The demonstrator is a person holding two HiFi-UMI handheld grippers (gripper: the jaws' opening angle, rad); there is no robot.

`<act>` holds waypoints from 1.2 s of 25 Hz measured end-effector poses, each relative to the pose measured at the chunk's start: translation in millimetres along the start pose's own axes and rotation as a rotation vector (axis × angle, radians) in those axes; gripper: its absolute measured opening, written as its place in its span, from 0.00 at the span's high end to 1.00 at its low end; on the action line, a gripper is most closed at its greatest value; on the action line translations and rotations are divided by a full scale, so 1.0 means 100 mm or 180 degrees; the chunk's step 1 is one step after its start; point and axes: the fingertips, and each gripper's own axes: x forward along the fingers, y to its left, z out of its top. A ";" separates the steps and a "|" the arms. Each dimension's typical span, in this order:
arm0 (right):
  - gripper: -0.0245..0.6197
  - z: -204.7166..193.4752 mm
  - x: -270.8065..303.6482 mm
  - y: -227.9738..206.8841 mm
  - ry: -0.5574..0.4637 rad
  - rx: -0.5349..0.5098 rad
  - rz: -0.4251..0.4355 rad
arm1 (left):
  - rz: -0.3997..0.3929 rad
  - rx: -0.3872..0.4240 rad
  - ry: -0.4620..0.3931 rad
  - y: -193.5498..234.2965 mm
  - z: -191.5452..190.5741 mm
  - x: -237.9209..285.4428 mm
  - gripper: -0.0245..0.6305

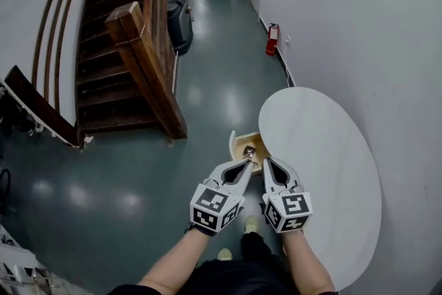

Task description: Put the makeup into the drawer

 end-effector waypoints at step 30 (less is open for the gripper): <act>0.94 0.38 -0.41 0.58 -0.0202 -0.0293 0.0100 | 0.0102 -0.0023 -0.0324 -0.12 0.32 -0.69 0.95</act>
